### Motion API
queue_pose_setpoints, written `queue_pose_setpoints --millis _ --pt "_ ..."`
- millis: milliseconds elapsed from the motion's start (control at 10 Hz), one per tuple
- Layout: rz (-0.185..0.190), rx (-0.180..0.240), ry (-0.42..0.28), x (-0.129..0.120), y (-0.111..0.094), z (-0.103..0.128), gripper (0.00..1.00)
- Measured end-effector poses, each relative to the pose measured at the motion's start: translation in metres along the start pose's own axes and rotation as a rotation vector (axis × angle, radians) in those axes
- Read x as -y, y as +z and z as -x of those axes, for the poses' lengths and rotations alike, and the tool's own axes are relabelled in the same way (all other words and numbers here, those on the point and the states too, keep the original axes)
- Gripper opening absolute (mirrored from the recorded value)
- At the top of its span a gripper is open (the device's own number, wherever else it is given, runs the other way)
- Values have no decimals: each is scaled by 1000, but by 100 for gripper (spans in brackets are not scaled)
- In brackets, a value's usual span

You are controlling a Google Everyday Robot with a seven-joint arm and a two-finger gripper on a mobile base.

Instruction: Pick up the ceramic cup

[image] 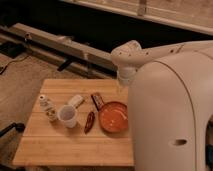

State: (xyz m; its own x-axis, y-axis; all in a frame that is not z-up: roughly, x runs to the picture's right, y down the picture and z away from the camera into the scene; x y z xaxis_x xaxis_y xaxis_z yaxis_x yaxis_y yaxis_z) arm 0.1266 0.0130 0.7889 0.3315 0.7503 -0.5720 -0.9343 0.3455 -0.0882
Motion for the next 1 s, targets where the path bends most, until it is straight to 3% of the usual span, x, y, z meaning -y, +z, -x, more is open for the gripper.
queue_pose_setpoints --millis 600,800,1000 --pt "-8 8 -9 -2 -2 -1 67" --pt "-25 78 -45 -20 -17 -3 67" --pt "-34 145 -93 -56 -34 -14 67"
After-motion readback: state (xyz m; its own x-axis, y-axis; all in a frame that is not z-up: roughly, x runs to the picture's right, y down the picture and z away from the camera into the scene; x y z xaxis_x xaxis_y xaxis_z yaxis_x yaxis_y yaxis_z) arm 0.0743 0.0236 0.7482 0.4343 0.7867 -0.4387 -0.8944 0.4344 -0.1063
